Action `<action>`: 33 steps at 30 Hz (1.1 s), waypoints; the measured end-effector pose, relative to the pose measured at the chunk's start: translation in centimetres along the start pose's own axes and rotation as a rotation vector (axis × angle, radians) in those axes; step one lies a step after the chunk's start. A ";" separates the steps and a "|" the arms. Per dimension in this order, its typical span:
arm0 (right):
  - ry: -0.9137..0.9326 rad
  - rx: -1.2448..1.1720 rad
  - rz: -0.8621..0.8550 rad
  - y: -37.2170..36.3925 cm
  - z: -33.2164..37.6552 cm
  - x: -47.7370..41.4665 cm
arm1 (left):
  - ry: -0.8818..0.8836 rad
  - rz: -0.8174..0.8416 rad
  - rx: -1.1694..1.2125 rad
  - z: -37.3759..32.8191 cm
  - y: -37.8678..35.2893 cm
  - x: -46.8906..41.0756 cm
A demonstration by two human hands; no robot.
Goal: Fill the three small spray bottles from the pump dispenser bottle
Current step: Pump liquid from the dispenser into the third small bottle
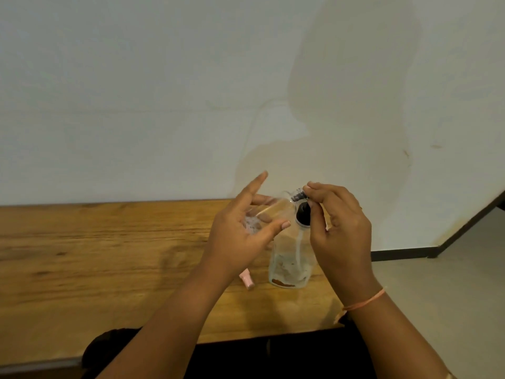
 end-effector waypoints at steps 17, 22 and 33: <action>-0.030 0.044 -0.018 -0.7 0.0 0.3 | 0.131 0.015 0.243 0.3 -0.9 0.0; -0.066 0.014 -0.041 -0.9 0.3 0.4 | 0.101 0.018 0.233 0.1 -0.7 0.0; -0.076 -0.068 -0.039 -0.6 0.0 0.3 | 0.070 0.003 0.178 -0.2 -0.7 -0.2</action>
Point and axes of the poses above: each hand's wrist, its own x-axis away from the middle knuckle, its own y-axis out of the back of the hand, z = x × y, the point moved 2 cm from there along -x, towards the middle knuckle, and after that the axes turned 14 degrees about -x, right-handed, at the moved point
